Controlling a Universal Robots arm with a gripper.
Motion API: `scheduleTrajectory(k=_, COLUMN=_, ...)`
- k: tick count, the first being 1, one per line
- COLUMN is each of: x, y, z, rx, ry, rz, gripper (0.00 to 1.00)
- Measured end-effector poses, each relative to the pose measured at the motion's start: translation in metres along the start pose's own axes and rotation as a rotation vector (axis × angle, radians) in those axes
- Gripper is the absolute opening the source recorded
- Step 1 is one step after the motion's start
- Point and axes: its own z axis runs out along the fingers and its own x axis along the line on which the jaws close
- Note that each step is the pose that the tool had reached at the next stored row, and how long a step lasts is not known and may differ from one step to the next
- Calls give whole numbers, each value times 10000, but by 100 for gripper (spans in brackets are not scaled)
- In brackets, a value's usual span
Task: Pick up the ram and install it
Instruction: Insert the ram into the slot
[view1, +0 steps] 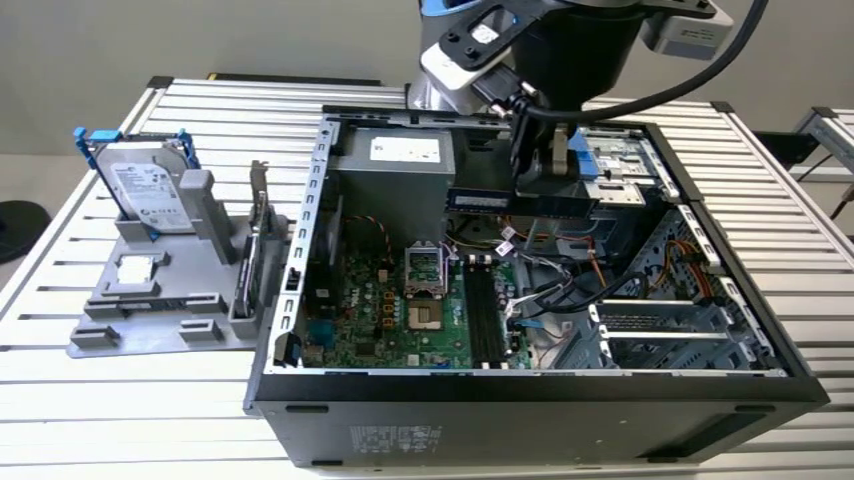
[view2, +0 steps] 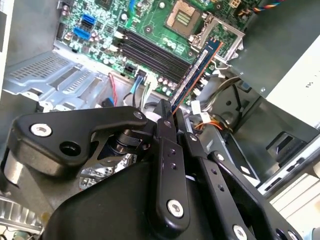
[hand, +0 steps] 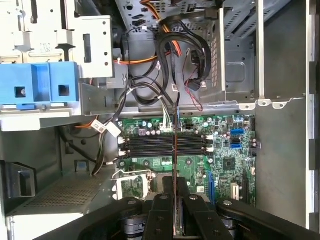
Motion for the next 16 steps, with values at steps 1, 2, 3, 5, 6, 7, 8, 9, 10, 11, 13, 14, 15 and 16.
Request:
scheduleTrajectory(k=1, x=17, y=-1, z=0, rx=0, ry=0, rz=0, gripper=0)
scheduleTrajectory(k=2, x=33, y=-3, z=-1, rx=0, ry=-1, rz=1, gripper=0)
scheduleTrajectory(k=3, x=47, y=-4, z=-1, rx=0, ry=-2, rz=0, gripper=0)
scheduleTrajectory(k=5, x=71, y=-6, z=-1, rx=0, ry=-1, rz=1, gripper=0)
scheduleTrajectory(k=6, x=84, y=-7, z=-1, rx=0, ry=0, rz=1, gripper=0)
scheduleTrajectory(k=7, x=97, y=-7, z=-2, rx=0, ry=0, rz=0, gripper=0)
scheduleTrajectory(k=8, x=111, y=-9, z=-2, rx=0, ry=0, rz=0, gripper=0)
scheduleTrajectory(k=9, x=124, y=-9, z=-2, rx=0, ry=0, rz=0, gripper=0)
scheduleTrajectory(k=10, x=140, y=-11, z=-2, rx=0, ry=0, rz=0, gripper=0)
scheduleTrajectory(k=11, x=155, y=-12, z=-2, rx=0, ry=1, rz=0, gripper=0)
scheduleTrajectory(k=13, x=183, y=-14, z=-3, rx=0, ry=0, rz=0, gripper=0)
scheduleTrajectory(k=14, x=197, y=-15, z=-4, rx=0, ry=-1, rz=0, gripper=0)
scheduleTrajectory(k=15, x=210, y=-16, z=-4, rx=0, ry=0, rz=0, gripper=0)
scheduleTrajectory(k=16, x=223, y=-17, z=-4, rx=0, ry=0, rz=0, gripper=0)
